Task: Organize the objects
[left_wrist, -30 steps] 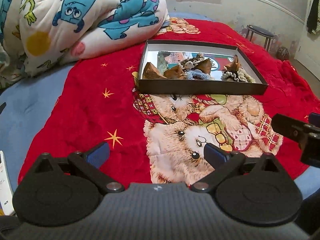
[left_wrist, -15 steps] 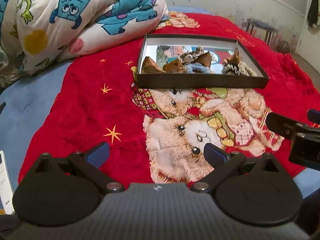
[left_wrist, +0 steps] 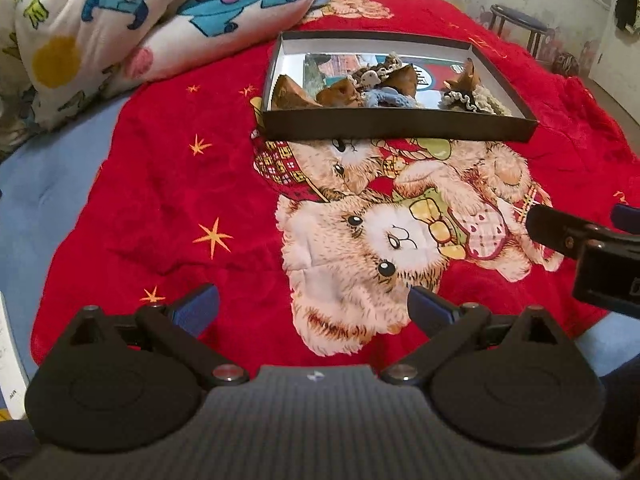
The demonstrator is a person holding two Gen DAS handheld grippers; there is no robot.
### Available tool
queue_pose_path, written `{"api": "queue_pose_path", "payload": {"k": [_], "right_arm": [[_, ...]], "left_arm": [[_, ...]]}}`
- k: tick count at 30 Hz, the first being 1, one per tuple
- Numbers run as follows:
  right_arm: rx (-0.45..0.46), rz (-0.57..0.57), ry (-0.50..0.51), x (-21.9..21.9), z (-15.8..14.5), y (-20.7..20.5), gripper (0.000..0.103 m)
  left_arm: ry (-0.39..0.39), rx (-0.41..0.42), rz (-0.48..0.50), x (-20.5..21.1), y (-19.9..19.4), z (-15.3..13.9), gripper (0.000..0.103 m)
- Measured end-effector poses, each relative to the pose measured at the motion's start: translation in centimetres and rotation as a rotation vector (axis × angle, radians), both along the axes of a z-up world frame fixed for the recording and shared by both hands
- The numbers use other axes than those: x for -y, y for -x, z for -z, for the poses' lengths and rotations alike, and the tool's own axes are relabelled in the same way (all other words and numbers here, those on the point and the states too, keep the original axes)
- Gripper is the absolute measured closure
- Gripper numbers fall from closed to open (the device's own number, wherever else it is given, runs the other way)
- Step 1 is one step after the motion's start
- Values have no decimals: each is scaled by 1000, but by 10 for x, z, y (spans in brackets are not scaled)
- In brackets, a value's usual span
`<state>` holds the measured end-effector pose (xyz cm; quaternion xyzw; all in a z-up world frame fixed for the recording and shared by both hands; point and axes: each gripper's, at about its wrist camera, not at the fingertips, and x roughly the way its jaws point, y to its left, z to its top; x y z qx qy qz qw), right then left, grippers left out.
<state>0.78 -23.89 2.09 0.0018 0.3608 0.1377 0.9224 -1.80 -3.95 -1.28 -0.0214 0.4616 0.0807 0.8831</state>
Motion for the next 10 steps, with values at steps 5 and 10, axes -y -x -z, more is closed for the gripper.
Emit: {"api": "queue_pose_path", "payload": {"k": [5, 10], "right_arm": [[-7, -2, 5, -1, 1, -1, 0], [-7, -2, 10, -2, 2, -1, 0]], "left_arm": [[16, -3, -10, -4, 1, -1, 0], [17, -11, -24, -6, 0, 0, 0]]}}
